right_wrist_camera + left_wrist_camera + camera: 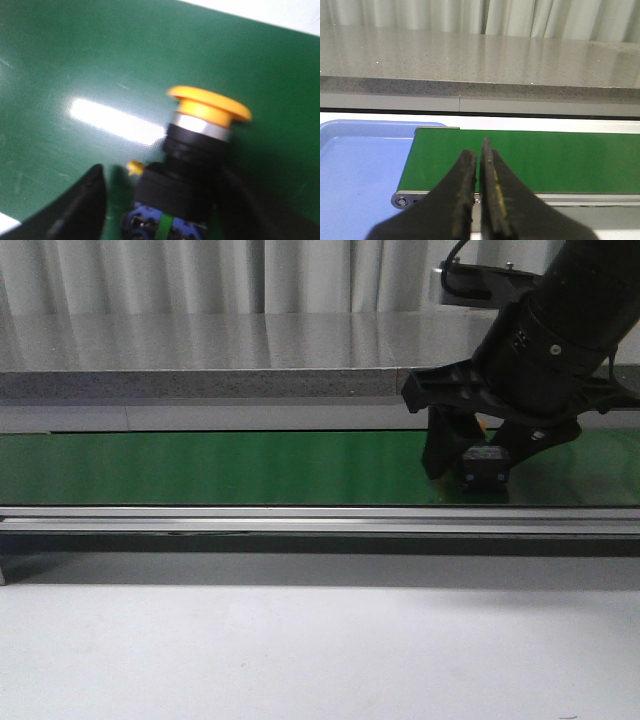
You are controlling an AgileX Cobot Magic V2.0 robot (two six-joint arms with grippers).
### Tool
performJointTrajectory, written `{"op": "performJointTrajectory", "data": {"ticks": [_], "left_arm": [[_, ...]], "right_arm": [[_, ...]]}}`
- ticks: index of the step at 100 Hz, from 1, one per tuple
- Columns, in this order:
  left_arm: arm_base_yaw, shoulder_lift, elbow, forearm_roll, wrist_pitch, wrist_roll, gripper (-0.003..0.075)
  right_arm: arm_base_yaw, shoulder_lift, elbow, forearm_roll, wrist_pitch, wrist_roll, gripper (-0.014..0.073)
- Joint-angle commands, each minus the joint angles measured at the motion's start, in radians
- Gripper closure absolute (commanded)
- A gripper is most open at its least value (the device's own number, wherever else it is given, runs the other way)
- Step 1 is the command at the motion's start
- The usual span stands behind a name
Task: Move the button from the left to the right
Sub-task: 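Lift the held button off the belt toward the green tray, then lower the button into the green tray and open the right gripper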
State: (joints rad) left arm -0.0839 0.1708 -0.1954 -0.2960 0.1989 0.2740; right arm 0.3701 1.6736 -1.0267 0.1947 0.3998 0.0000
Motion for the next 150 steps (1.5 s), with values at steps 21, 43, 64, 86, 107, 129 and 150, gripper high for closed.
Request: {"op": "performJointTrajectory", "data": {"ticks": [21,43,64,86,107,129,150], "left_arm": [[-0.009,0.010,-0.029,-0.009,-0.083,-0.002,0.0715],[-0.009,0.010,-0.029,-0.009,-0.083,-0.002,0.0715],[-0.009,0.010,-0.029,-0.009,-0.083,-0.002,0.0715],[-0.009,0.010,-0.029,-0.009,-0.083,-0.002,0.0715],[-0.009,0.010,-0.029,-0.009,-0.083,-0.002,0.0715],[-0.009,0.010,-0.029,-0.009,-0.083,-0.002,0.0715],[-0.009,0.010,-0.029,-0.009,-0.083,-0.002,0.0715]], "right_arm": [[0.000,-0.068,-0.033,0.004,0.002,0.000,0.0470],[-0.067,-0.148,-0.071,-0.077,0.141,0.000,0.0470],[-0.219,-0.205,-0.168,-0.219,0.326,0.000,0.0470],[-0.407,-0.216,-0.210,-0.298,0.368,-0.032,0.0470],[-0.590,-0.215,-0.210,-0.299,0.325,-0.063,0.0470],[-0.742,-0.175,-0.210,-0.299,0.244,-0.122,0.0470],[-0.831,-0.080,-0.210,-0.244,0.212,-0.214,0.0470]]}}
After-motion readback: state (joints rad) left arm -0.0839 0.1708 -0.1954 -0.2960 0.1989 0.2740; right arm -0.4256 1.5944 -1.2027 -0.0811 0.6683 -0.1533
